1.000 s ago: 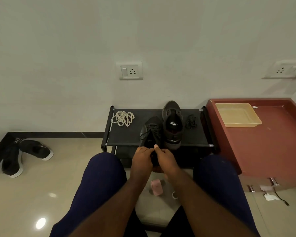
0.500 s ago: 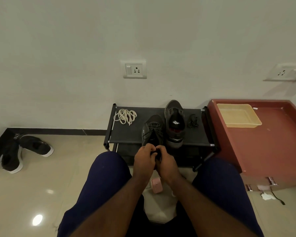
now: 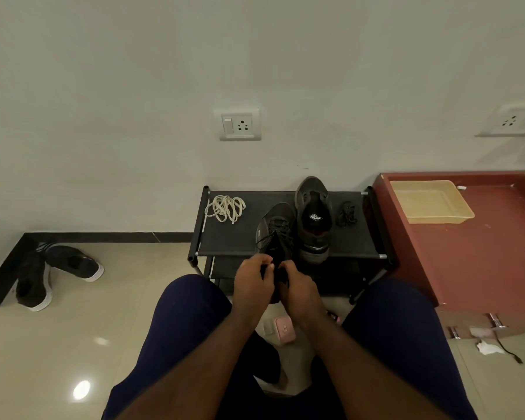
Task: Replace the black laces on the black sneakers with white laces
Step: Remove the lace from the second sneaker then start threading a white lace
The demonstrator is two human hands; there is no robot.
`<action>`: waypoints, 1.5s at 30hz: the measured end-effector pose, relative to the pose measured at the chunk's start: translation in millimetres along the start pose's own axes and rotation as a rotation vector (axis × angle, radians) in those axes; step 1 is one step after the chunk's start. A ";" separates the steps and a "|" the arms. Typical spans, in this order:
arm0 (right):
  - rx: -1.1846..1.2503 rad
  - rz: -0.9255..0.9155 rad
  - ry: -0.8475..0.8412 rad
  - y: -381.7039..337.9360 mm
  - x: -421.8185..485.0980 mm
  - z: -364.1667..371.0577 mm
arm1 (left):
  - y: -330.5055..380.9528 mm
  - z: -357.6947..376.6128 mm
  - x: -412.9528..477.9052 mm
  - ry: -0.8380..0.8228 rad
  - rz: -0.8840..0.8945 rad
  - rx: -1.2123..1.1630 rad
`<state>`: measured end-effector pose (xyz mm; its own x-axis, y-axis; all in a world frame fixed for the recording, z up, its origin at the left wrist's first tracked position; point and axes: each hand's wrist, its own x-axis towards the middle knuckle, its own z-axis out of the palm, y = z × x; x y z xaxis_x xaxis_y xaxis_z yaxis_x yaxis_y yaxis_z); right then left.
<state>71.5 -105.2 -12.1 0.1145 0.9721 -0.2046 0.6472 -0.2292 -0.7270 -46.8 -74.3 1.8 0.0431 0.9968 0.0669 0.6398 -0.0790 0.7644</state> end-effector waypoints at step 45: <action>-0.009 -0.019 -0.005 11.4 18.9 -9.4 | 131.0 -70.0 193.1 0.013 -0.264 -0.866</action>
<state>88.2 -88.9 -18.0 0.0984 0.9760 -0.1942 0.6561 -0.2104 -0.7247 -8.4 107.1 159.8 -0.0357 0.9838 -0.1757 -0.1738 0.1670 0.9705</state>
